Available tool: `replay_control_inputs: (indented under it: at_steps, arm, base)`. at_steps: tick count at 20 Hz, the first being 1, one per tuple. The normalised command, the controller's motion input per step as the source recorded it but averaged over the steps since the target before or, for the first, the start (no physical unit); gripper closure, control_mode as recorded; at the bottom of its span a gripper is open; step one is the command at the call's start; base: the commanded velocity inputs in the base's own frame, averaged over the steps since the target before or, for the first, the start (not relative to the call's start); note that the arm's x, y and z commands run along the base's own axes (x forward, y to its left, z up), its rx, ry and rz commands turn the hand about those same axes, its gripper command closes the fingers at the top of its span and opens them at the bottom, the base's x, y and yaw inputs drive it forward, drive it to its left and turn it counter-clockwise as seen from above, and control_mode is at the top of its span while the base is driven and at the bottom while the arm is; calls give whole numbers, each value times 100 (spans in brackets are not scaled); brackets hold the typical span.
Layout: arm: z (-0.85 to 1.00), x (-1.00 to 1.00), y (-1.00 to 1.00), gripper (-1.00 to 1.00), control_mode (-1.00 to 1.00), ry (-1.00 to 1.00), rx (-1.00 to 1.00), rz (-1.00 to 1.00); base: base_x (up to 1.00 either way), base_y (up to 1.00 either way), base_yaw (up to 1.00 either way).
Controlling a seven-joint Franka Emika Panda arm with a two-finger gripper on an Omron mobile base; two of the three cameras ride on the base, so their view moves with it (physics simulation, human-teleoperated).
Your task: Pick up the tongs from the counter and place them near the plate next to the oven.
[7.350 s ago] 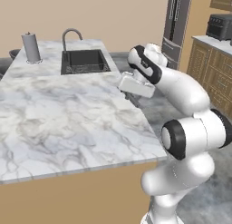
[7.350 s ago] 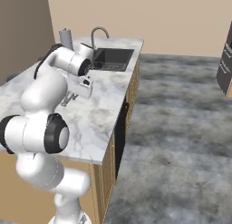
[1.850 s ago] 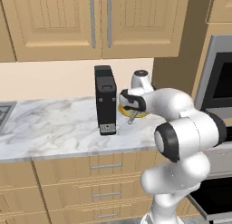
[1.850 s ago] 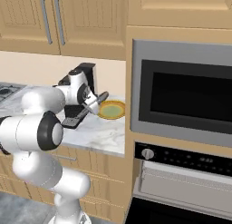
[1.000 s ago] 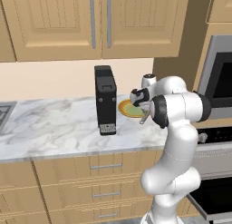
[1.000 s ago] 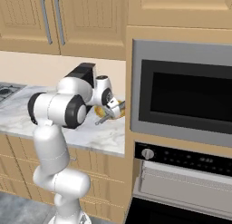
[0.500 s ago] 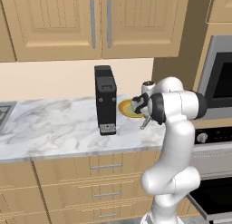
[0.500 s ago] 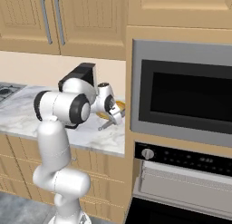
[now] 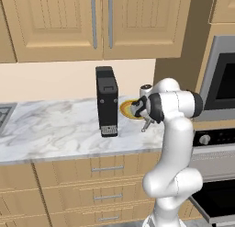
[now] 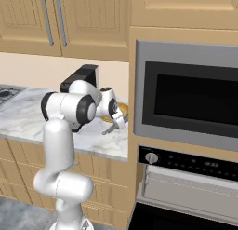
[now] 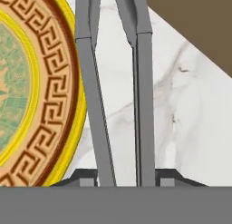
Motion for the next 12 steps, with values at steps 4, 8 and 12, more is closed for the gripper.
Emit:
replay_control_inputs:
  at_steps: [4,8,12]
  arm:
    - [-18,29,0,100,-100,2,-2,-5]
    - [-18,31,0,100,-100,4,-2,-5]
    - [-12,8,-3,-100,-100,1,0,-6]
  base:
    - [0,0,0]
    - [0,0,0]
    - [0,0,0]
